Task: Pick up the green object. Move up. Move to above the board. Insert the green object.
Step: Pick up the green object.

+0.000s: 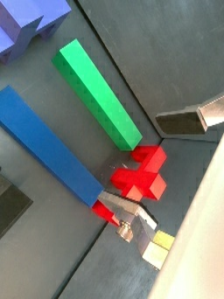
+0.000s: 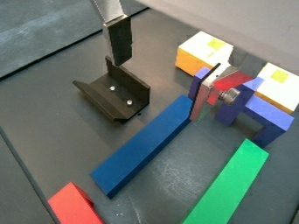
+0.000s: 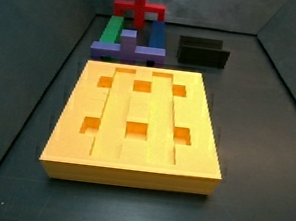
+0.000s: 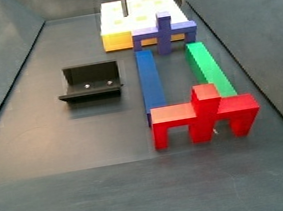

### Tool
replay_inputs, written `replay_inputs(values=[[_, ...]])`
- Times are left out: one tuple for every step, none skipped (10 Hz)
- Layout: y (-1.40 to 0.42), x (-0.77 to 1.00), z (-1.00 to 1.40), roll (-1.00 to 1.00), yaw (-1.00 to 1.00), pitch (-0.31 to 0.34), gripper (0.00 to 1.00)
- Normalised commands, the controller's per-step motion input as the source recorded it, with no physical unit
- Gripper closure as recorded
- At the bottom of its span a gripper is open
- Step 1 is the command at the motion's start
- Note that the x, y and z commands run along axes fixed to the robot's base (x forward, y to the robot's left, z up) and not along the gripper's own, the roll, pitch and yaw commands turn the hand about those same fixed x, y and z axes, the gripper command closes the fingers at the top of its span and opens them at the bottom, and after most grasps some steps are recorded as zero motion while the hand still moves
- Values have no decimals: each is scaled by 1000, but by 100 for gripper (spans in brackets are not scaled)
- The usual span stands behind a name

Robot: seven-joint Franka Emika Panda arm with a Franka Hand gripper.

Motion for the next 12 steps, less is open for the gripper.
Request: replay_inputs(values=[[0,0,0,0,0,-6,0],[0,0,-26,-69,0,-3,0],[0,0,-14,0,0,-13,0],[0,40,0,11,0,9,0],[0,6,-29,0,0,0,0],[0,29,-71,0,0,0,0],[0,-34,-123,-33,0,-61,0],[0,-74,-137,-30,0,-67,0],[0,-609,-354,0,-69,-177,0],[0,-934,-494,0,-23,-323,0],[-126,-974,-640,36,0,-287,0],[-203,-909,-617,0,-11,-289,0]])
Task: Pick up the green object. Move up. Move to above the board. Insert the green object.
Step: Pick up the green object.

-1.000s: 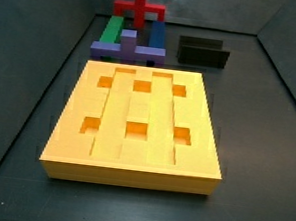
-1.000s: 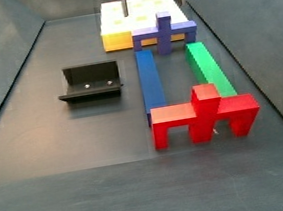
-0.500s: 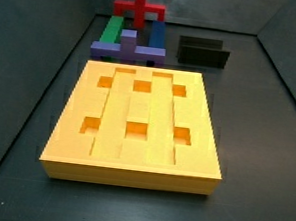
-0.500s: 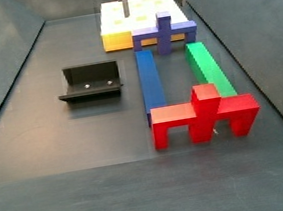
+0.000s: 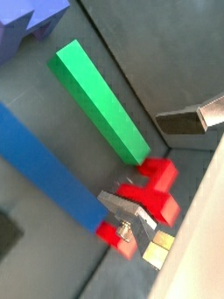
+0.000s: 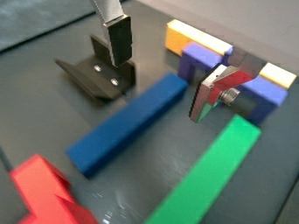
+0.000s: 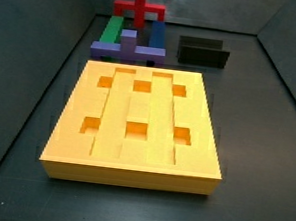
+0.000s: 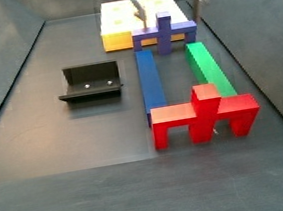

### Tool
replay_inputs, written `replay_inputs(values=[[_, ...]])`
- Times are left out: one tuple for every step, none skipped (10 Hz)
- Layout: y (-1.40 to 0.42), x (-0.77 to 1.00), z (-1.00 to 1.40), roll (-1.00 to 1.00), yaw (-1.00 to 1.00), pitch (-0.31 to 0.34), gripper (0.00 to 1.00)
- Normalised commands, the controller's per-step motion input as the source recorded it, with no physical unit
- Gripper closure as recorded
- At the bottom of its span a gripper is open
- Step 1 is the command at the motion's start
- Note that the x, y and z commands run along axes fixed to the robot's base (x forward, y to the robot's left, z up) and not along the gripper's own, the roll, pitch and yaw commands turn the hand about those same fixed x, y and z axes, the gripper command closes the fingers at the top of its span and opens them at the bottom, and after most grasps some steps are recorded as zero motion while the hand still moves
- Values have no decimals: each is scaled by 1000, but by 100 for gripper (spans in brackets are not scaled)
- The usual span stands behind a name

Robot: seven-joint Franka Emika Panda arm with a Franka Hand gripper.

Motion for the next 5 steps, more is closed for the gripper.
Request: replay_inputs(values=[[-120,-923,-654,0,-43,-290,0],[-166,-843,-717,34,-123,-264,0],[-214,-757,-706,60,-123,-266,0],[-23,-434,-509,0,-40,-276,0],[17,-391,-520,0,-69,-251,0]])
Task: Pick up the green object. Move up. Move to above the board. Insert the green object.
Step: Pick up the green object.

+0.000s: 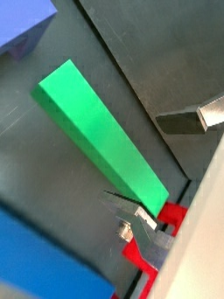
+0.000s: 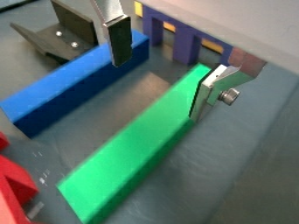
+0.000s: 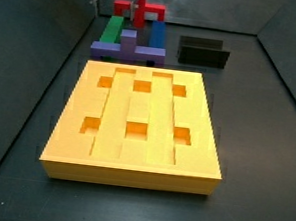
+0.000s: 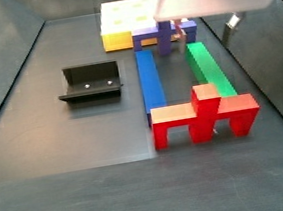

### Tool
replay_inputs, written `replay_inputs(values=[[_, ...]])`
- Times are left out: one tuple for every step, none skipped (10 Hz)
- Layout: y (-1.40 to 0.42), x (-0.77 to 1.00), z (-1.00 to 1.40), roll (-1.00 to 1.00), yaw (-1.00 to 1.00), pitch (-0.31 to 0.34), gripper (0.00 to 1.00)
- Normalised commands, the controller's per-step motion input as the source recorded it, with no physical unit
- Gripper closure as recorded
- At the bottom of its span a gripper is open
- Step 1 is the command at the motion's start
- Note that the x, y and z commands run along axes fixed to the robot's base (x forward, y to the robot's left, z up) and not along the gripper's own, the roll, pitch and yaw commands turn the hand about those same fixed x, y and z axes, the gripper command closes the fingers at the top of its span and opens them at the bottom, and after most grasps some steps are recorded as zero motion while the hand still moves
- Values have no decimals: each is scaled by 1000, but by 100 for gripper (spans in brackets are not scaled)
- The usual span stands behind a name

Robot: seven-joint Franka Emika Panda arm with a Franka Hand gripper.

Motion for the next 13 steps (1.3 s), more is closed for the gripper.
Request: replay_inputs(values=[[100,-143,-523,0,-43,-131,0],[91,-83,-420,23,-94,0,0],[83,-100,-363,3,-63,0,0],[89,-46,-334,0,-6,-1,0],[126,0,-323,-17,0,-10,0],[131,0,-306,-23,0,-26,0],[160,0,-317,-30,0,-31,0],[57,0,-271,-40,0,-51,0],[0,0,-223,-47,0,-59,0],[0,0,-166,-17,0,-64,0],[0,0,-137,-3,0,-34,0],[0,0,0,0,0,0,0],[0,0,0,0,0,0,100]])
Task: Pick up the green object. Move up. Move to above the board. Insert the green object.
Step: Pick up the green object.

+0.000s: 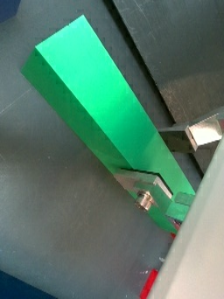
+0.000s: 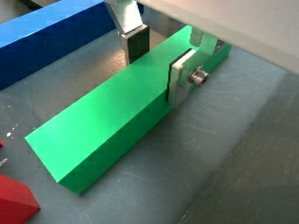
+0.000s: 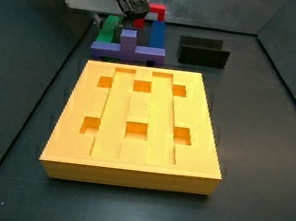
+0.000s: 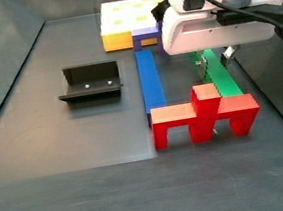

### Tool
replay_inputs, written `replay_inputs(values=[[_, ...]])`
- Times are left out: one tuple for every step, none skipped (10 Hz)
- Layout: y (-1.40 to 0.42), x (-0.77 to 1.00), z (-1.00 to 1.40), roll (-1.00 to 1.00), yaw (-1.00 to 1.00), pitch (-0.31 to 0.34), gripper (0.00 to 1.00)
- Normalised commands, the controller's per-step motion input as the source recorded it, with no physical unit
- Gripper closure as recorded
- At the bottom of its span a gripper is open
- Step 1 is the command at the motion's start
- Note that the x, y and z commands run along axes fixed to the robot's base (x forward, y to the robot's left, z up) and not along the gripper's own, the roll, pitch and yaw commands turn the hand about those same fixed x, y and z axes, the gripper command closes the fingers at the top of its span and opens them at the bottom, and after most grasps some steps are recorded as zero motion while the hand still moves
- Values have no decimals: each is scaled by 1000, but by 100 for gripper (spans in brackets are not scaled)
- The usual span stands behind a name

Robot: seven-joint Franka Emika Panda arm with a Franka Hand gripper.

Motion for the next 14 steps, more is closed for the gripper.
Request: replay_inputs(values=[[0,0,0,0,0,0,100],[0,0,0,0,0,0,100],[0,0,0,0,0,0,100],[0,0,0,0,0,0,100],[0,0,0,0,0,0,100],[0,0,0,0,0,0,100],[0,0,0,0,0,0,100],[0,0,0,0,0,0,100],[0,0,0,0,0,0,100],[0,0,0,0,0,0,100],[0,0,0,0,0,0,100],[0,0,0,0,0,0,100],[0,0,0,0,0,0,100],[0,0,0,0,0,0,100]])
